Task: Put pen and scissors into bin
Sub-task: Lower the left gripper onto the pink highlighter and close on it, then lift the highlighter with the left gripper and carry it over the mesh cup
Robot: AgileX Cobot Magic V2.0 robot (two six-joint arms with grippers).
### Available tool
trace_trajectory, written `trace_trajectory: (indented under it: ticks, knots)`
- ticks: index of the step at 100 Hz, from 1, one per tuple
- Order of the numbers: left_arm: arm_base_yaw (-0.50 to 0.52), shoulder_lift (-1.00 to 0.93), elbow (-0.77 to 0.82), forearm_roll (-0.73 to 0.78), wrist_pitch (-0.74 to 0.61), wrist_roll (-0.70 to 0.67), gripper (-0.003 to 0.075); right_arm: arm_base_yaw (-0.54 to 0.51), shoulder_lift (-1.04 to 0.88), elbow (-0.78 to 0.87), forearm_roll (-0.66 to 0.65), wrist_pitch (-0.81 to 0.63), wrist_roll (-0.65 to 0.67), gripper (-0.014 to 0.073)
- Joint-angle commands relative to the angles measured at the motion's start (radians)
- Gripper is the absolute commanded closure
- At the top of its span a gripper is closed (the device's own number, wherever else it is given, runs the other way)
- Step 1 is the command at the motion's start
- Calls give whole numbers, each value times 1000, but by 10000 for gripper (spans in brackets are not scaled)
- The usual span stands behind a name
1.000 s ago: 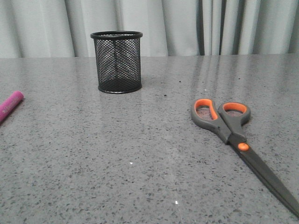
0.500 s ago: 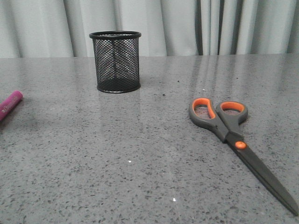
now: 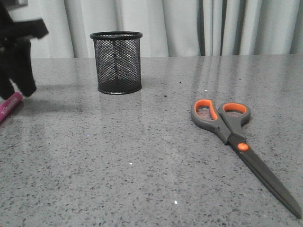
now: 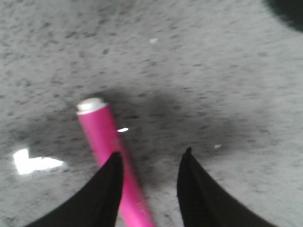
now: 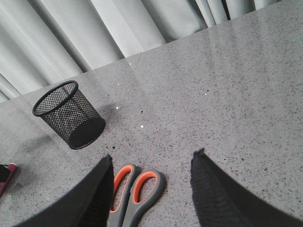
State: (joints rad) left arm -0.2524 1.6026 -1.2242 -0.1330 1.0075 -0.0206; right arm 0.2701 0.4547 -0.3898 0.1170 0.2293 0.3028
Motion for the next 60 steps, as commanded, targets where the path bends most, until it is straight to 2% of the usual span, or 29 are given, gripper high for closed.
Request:
trace_trajectory:
  ticks: [1, 11, 30, 40, 50, 60]
  knots:
    - [-6, -16, -29, 63, -6, -45, 470, 1, 11, -40, -2, -72, -11, 256]
    - [-6, -7, -29, 112, -8, -69, 470, 1, 11, -40, 7, -71, -11, 256]
    - [-6, 23, -29, 107, -2, -69, 481, 1, 11, -40, 8, -71, -11, 256]
    - [-6, 40, -29, 107, 10, -53, 566, 1, 11, -40, 8, -71, -11, 256]
    - [-6, 43, -29, 96, -13, -1, 738, 1, 11, -40, 9, -71, -11, 256]
    - [-6, 15, -30, 25, -106, 31, 739, 1, 11, -40, 16, -71, -11, 256]
